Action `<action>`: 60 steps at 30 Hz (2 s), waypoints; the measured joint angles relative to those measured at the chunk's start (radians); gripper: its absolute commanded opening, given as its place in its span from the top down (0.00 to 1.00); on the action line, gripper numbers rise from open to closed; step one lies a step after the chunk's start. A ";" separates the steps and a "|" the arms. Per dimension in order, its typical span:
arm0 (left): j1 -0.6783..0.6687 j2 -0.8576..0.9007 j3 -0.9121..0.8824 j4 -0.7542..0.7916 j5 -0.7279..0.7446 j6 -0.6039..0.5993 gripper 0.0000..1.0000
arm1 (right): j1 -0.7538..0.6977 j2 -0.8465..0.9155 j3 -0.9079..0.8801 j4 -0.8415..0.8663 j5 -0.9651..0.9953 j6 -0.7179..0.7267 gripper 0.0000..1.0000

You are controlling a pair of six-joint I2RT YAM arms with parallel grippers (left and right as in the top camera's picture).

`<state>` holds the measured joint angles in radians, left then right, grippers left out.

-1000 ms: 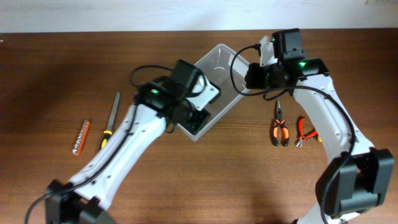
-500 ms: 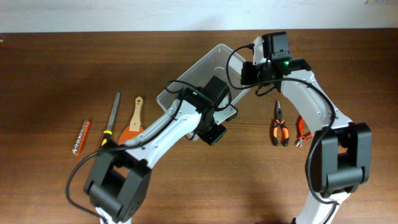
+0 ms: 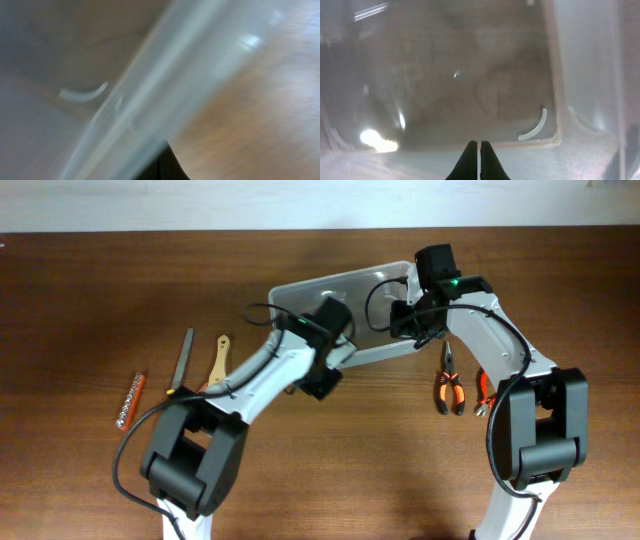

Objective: Pack container

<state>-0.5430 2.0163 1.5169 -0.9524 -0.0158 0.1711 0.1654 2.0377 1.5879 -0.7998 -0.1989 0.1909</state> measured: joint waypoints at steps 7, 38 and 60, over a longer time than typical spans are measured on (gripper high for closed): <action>0.106 0.000 0.000 -0.007 -0.016 -0.007 0.98 | 0.000 0.000 0.000 -0.065 -0.016 -0.034 0.96; 0.465 -0.464 0.227 -0.179 -0.168 -0.089 0.61 | -0.273 0.102 0.320 -0.261 0.051 -0.035 0.96; 0.669 -0.188 0.222 -0.254 -0.159 -0.090 0.56 | -0.156 0.155 0.315 -0.208 -0.080 -0.034 0.96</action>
<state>0.1257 1.8286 1.7386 -1.2068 -0.1753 0.0814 0.0097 2.1925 1.9030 -1.0073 -0.2787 0.1570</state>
